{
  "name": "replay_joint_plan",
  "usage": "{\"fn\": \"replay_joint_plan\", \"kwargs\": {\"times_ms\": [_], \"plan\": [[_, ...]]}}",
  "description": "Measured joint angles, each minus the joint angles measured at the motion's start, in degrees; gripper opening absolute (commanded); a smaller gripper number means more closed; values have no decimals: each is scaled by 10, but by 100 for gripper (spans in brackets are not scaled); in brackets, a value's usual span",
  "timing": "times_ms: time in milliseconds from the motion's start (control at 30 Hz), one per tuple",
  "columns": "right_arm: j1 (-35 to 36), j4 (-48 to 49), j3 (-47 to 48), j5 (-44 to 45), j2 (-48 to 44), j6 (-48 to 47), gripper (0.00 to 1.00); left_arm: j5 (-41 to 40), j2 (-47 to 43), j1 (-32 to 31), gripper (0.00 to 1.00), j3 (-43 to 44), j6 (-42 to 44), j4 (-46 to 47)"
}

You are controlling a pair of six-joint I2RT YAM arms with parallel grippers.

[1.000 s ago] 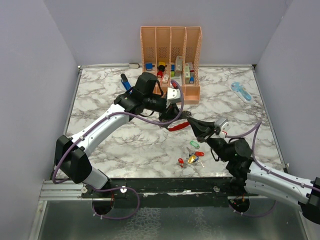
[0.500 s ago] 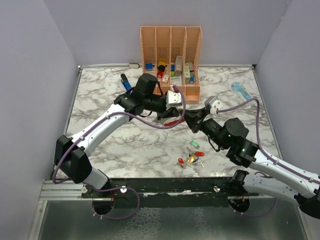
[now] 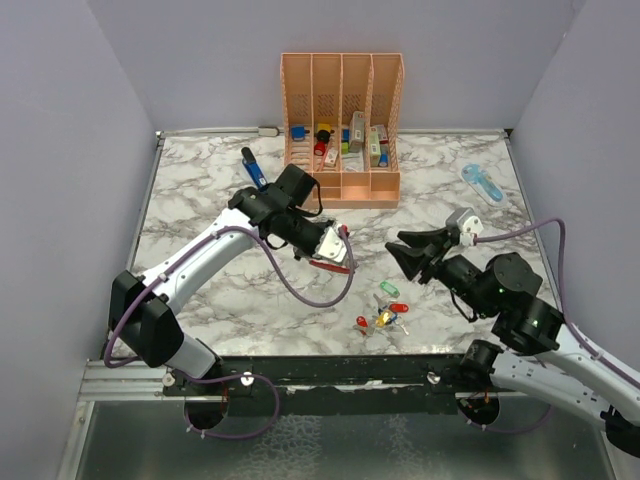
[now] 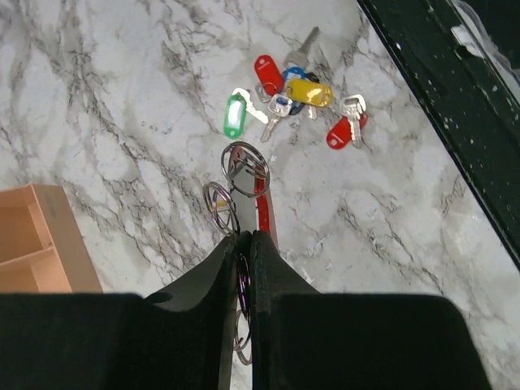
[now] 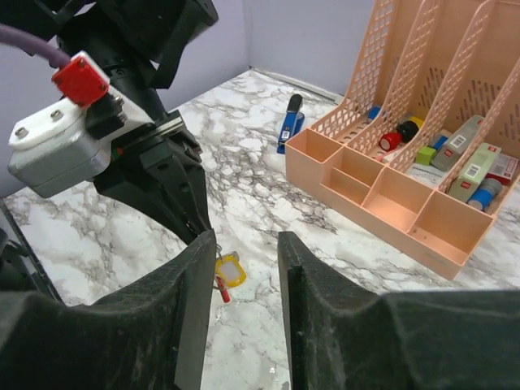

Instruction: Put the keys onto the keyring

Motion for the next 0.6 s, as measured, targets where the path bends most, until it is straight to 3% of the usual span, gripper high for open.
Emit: {"fn": "replay_joint_plan", "kwargs": {"times_ms": [300,600], "plan": [[0,0,-54,-49,30,15,53,-24,3,-1,0,68,203,-150],[0,48,-136,-50,51,-2,50,-37,-6,-1,0,50,354,-190]]}}
